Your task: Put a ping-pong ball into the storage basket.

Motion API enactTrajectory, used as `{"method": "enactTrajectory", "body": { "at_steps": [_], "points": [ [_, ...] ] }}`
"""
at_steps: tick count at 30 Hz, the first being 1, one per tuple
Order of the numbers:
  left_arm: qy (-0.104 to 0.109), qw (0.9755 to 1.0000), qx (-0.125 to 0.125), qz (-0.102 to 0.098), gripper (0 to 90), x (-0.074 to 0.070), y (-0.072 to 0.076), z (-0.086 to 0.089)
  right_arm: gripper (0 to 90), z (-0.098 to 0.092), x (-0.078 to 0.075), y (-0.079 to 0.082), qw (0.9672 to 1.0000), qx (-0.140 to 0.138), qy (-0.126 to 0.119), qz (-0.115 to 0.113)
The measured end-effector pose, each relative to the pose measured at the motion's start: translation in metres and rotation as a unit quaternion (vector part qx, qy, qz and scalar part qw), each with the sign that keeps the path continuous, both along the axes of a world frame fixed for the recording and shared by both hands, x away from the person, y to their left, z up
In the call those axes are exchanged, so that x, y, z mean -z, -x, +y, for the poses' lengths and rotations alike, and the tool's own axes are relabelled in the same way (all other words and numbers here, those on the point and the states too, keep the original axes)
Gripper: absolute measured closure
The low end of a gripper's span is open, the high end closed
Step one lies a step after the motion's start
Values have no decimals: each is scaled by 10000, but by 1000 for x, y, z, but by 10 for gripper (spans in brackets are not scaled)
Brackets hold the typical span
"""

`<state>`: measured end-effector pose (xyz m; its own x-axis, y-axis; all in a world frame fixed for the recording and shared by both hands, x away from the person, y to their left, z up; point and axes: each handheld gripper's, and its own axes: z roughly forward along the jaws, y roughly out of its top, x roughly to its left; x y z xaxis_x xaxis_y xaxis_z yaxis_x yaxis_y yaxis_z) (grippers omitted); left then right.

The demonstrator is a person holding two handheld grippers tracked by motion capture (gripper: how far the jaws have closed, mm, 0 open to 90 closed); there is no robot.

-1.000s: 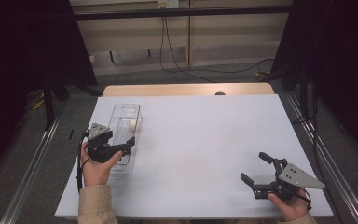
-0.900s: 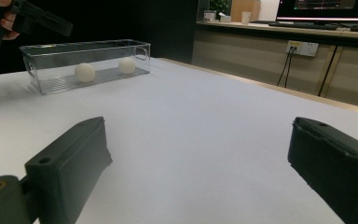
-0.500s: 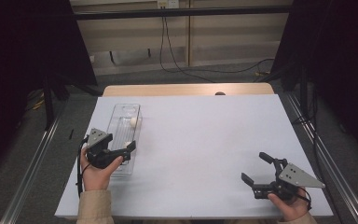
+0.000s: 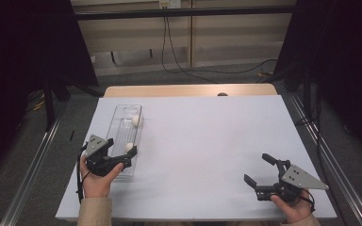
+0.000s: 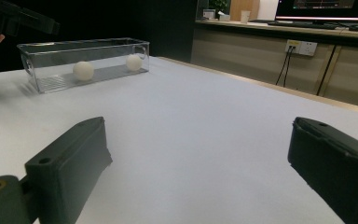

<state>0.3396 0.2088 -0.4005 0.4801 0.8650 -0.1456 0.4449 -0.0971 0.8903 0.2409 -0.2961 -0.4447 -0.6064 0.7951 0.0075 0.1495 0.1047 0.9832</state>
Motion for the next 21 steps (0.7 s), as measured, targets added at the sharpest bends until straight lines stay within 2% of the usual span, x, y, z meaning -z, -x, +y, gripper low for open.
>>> {"method": "enactTrajectory", "body": {
  "at_steps": [2, 4, 8, 10, 13, 19, 21],
  "points": [
    [-23, 10000, 26, 16, 56, 2, 1, 0, 44, 0, 0, 0, 10000, -1, 1, 9],
    [94, 10000, -24, -22, 56, 2, 2, 2, 44, 0, 0, 0, 10000, 1, 7, 10],
    [160, 9999, -25, -51, 50, 3, 5, 6, 44, 0, 0, 0, 10000, 7, 9, 11],
    [41, 10000, 25, -68, 49, 4, 6, 7, 44, 0, 0, 0, 10000, -5, 23, 10],
    [153, 9998, 55, -69, 49, 7, 9, 7, 44, 0, 0, -1, 10000, 0, 28, 16],
    [139, 9997, 88, -193, 49, 10, 13, 10, 44, 0, 1, -1, 10000, 3, 61, 23],
    [240, 9994, 108, -203, 49, 11, 15, 12, 43, 1, 1, -1, 10000, 13, 63, 47]
  ]
}}
